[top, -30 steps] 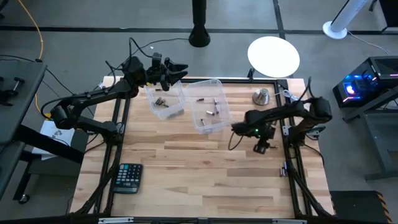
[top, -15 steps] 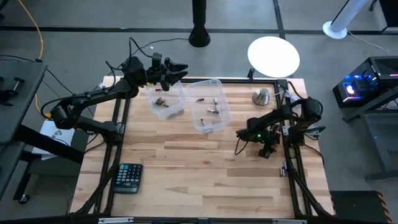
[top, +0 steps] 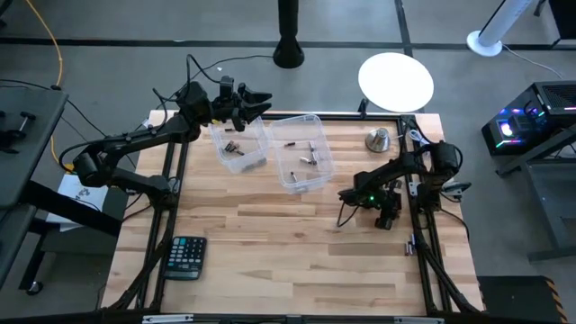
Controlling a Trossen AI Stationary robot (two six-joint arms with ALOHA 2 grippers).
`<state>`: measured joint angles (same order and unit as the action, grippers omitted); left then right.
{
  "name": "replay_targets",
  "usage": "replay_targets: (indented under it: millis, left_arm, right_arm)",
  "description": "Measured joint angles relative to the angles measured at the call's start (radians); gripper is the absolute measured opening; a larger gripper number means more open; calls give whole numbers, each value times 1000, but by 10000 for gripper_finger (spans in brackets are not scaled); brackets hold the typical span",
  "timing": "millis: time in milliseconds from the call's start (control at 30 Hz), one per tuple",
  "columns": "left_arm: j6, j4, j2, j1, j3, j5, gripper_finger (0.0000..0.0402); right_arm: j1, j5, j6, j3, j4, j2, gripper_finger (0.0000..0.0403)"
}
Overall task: Sort batteries
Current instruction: Put black battery into the left transparent bin
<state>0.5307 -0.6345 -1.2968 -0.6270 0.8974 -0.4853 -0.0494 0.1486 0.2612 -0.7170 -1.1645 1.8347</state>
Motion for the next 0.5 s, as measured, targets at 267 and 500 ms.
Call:
replay_targets:
  millis: [267, 500]
  left_arm:
    - [42, -36, 4, 0, 1, 25, 245]
    - [54, -62, 4, 7, 53, 24, 245]
  right_arm:
    - [35, 13, 18, -2, 0, -13, 16]
    - [114, 24, 55, -92, -139, -179, 7]
